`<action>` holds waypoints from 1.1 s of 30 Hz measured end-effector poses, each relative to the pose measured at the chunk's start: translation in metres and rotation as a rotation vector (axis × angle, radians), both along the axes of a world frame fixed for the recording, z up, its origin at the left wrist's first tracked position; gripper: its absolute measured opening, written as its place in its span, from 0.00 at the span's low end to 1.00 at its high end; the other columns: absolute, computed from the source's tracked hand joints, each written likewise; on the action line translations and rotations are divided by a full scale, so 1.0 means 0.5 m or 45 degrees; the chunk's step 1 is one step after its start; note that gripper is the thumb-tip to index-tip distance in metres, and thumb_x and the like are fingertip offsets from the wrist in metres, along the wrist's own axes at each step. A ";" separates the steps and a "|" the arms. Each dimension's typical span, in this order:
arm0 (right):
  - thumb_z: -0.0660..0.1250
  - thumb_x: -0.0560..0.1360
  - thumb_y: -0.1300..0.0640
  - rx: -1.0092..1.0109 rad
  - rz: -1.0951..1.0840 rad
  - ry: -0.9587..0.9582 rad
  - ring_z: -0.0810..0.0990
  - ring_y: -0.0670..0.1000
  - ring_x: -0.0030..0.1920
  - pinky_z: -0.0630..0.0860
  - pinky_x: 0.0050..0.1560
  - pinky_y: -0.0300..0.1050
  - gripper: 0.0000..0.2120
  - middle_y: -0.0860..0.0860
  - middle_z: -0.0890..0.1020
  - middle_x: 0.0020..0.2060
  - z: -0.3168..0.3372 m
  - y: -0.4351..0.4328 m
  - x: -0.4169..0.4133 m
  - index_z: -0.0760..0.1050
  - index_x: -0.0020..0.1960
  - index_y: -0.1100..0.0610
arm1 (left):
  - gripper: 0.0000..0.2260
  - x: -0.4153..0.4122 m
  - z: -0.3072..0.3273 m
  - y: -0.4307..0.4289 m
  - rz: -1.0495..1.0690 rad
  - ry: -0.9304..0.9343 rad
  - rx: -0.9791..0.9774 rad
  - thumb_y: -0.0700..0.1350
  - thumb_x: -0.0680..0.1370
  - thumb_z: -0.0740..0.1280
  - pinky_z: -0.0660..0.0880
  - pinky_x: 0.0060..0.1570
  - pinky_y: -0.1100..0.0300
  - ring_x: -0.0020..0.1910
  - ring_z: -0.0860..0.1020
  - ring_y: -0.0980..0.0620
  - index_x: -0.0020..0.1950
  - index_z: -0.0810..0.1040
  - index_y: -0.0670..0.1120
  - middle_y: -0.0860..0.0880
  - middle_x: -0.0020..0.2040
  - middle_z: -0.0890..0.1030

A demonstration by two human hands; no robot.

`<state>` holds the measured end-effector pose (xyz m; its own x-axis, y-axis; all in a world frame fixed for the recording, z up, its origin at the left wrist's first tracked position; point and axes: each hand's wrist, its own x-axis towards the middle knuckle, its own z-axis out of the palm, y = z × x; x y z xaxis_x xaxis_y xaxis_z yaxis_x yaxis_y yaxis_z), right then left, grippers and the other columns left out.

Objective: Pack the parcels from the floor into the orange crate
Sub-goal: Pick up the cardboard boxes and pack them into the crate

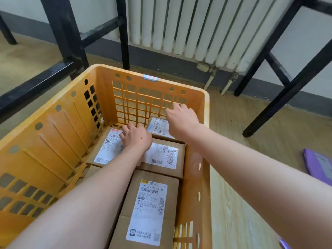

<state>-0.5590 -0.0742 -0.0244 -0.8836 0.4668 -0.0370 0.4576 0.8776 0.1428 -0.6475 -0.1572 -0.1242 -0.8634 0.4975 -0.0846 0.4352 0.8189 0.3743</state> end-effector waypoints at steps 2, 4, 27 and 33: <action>0.63 0.74 0.61 0.111 0.066 0.107 0.71 0.57 0.57 0.69 0.52 0.50 0.15 0.57 0.74 0.57 0.015 0.006 0.013 0.72 0.61 0.57 | 0.18 0.001 0.027 0.007 0.098 -0.048 0.271 0.52 0.78 0.62 0.63 0.62 0.49 0.65 0.63 0.42 0.66 0.69 0.46 0.42 0.66 0.67; 0.64 0.73 0.60 0.185 0.081 0.237 0.70 0.57 0.56 0.68 0.52 0.50 0.13 0.56 0.75 0.55 0.035 0.011 0.029 0.75 0.58 0.56 | 0.14 0.003 0.074 0.026 0.191 -0.103 0.658 0.50 0.76 0.63 0.64 0.56 0.52 0.60 0.65 0.44 0.60 0.70 0.48 0.45 0.61 0.70; 0.55 0.78 0.53 0.139 -0.283 0.579 0.77 0.57 0.44 0.64 0.39 0.47 0.10 0.53 0.81 0.42 0.162 0.199 0.622 0.72 0.44 0.56 | 0.06 0.548 0.362 0.264 -0.860 0.215 0.976 0.46 0.74 0.64 0.76 0.33 0.53 0.33 0.75 0.50 0.38 0.75 0.45 0.53 0.31 0.74; 0.57 0.78 0.53 -0.018 -0.451 0.615 0.75 0.59 0.50 0.63 0.39 0.46 0.11 0.55 0.80 0.46 0.149 0.247 0.835 0.74 0.49 0.58 | 0.14 0.751 0.363 0.355 -1.038 0.131 0.869 0.48 0.71 0.61 0.65 0.27 0.59 0.27 0.69 0.47 0.25 0.68 0.46 0.51 0.24 0.70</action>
<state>-0.1414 0.0491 0.0498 -0.5927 0.7382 0.3219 0.7327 0.6602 -0.1650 -0.2717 0.0203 0.0574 -0.2359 0.8425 0.4843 0.8126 -0.1023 0.5738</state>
